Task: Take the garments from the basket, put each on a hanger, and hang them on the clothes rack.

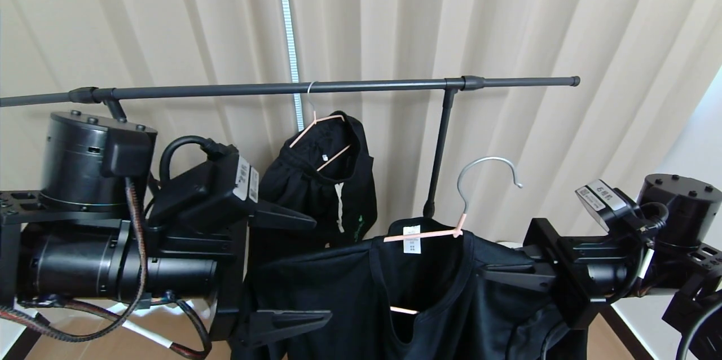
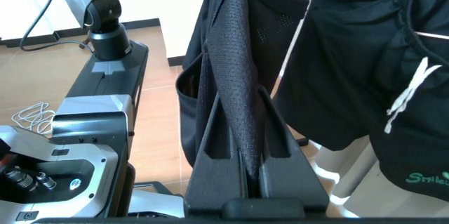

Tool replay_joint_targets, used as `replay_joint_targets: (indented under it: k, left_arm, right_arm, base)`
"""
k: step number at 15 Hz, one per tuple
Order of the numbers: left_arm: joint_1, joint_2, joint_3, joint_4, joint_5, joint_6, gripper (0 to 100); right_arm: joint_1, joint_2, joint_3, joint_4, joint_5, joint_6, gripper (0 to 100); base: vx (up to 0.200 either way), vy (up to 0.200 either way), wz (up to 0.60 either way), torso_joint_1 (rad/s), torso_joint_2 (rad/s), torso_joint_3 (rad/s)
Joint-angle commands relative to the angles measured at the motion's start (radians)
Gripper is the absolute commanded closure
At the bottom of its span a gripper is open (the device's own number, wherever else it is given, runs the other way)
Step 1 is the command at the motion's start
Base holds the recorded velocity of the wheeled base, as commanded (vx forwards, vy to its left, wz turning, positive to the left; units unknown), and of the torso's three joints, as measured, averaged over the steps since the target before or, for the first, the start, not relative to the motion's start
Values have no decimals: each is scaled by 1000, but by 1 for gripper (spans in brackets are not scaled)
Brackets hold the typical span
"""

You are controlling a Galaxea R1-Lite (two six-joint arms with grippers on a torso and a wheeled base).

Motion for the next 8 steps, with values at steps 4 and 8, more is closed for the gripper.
replay_joint_targets:
  k: [4,8]
  left_arm:
    - [-28,98,-41,-2,0,2,0]
    - [-46,113,-43,-2,1,-1,0]
  right_arm:
    - [33,-16,16,-2,1,-2,100]
    - [68,-62,31,-2,1,-2,100]
  base:
    - [0,0,0,0,0,0]
    - [0,0,0,0,0,0]
